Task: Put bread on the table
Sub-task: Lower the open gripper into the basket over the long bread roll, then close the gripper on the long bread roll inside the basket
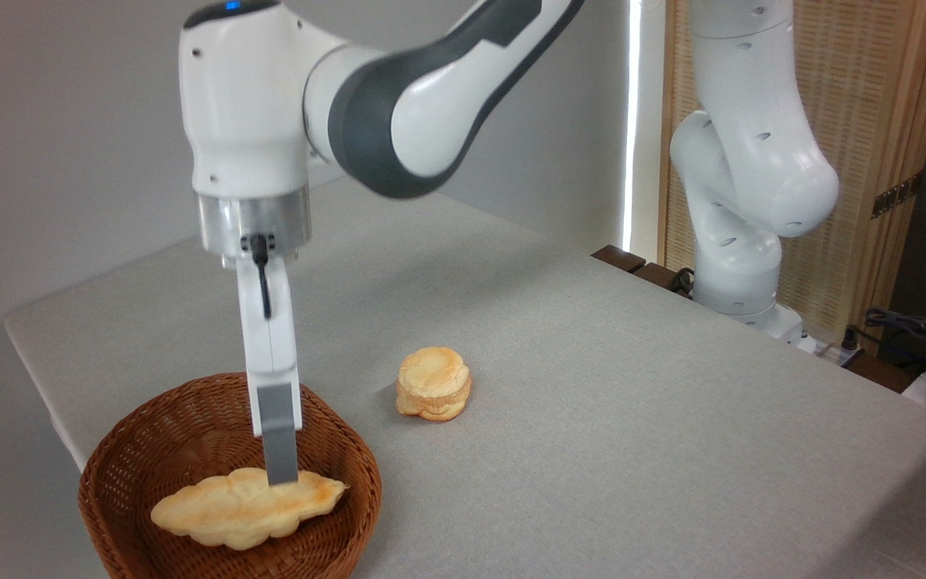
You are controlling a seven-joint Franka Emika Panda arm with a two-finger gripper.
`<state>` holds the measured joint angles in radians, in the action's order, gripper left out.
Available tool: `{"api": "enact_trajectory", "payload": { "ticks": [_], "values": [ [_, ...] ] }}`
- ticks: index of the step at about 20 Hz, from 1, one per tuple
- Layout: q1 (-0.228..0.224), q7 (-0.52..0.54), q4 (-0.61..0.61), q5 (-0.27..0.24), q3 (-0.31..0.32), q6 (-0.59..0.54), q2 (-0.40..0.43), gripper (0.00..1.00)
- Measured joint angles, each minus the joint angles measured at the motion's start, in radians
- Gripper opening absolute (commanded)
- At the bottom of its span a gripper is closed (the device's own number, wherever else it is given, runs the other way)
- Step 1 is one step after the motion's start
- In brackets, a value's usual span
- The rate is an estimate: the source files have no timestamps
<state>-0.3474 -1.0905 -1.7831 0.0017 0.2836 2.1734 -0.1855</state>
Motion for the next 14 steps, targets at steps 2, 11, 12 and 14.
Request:
{"api": "enact_trajectory", "payload": {
  "ticks": [2,11,12,14],
  "values": [
    [0.005,-0.001,0.0,-0.004,0.0,0.016,-0.022,1.0],
    [0.004,-0.001,0.0,-0.008,-0.012,0.075,-0.109,1.0],
    [0.004,-0.001,0.0,-0.008,-0.013,0.078,-0.114,1.0],
    [0.004,-0.001,0.0,-0.008,-0.013,0.083,-0.121,1.0]
  ]
}}
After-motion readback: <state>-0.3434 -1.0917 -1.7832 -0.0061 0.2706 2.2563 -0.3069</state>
